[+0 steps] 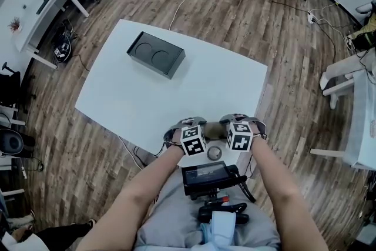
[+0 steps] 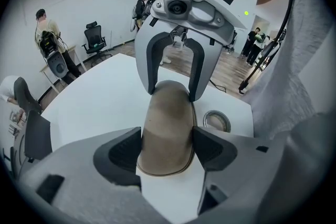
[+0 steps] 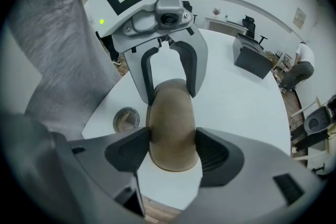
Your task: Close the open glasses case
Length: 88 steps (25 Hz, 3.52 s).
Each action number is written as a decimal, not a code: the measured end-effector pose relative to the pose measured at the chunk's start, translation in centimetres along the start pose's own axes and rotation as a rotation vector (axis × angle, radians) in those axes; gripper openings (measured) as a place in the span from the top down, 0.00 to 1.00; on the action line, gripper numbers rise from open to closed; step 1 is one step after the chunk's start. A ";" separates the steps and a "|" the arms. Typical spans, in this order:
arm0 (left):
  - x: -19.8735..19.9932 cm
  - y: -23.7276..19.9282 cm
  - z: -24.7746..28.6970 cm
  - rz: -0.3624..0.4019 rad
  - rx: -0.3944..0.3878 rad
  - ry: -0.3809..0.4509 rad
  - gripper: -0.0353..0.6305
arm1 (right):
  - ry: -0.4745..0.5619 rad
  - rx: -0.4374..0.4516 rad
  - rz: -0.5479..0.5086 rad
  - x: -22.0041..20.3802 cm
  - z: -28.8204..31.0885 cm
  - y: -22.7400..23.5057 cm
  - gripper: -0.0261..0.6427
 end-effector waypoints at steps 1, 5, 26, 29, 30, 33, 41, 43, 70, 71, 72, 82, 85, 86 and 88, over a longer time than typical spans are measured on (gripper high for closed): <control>0.0 0.0 0.0 -0.002 -0.003 0.001 0.50 | 0.000 0.000 0.000 0.0 0.0 0.0 0.57; 0.2 0.0 -0.1 -0.009 -0.013 0.000 0.50 | -0.002 0.000 0.000 0.1 -0.1 0.2 0.57; 1.3 -0.1 -2.2 -0.019 0.017 0.129 0.50 | 0.132 -0.096 0.126 0.1 -2.0 0.4 0.56; 1.7 -0.2 -3.2 -0.039 0.035 0.165 0.50 | 0.180 -0.135 0.169 0.6 -3.2 0.3 0.57; 2.0 -0.2 -3.6 -0.058 0.045 0.188 0.50 | 0.199 -0.151 0.189 0.6 -3.5 0.2 0.57; 2.1 -0.4 -5.2 -0.155 0.079 0.282 0.50 | 0.296 -0.210 0.321 0.3 -4.3 -0.3 0.57; 0.1 2.6 -8.9 -0.450 0.123 0.447 0.50 | 0.696 -0.298 0.816 -0.8 -6.4 -4.4 0.57; -0.3 4.0 -9.2 -0.507 0.112 0.475 0.50 | 0.729 -0.303 0.855 -0.9 -6.5 -5.7 0.57; 4.5 12.1 -8.4 -0.509 -0.413 0.704 0.92 | 0.820 -0.173 0.679 2.4 -7.5 -14.5 0.90; 4.3 12.1 -8.4 -0.510 -0.415 0.699 0.92 | 0.822 -0.176 0.683 2.4 -7.5 -14.4 0.90; 4.3 12.0 -8.5 -0.511 -0.416 0.695 0.92 | 0.824 -0.179 0.688 2.5 -7.6 -14.4 0.90; 4.1 11.8 -8.4 -0.515 -0.424 0.670 0.92 | 0.819 -0.194 0.704 2.4 -7.8 -14.1 0.91; 4.1 11.5 -8.3 -0.517 -0.428 0.666 0.92 | 0.811 -0.191 0.705 2.5 -7.8 -13.8 0.91; 4.2 11.5 -8.2 -0.518 -0.430 0.664 0.92 | 0.810 -0.189 0.704 2.5 -7.8 -13.7 0.91; 4.2 11.4 -8.1 -0.517 -0.431 0.660 0.92 | 0.807 -0.184 0.701 2.4 -7.8 -13.6 0.91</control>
Point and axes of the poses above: the fingertips, and each gripper's own axes: z forward along the fingers, y to its right, x out of its top, the point moved 4 cm from there along -z, backward along the fingers, and after that the axes turned 10 degrees about y, right-handed, at the moved point
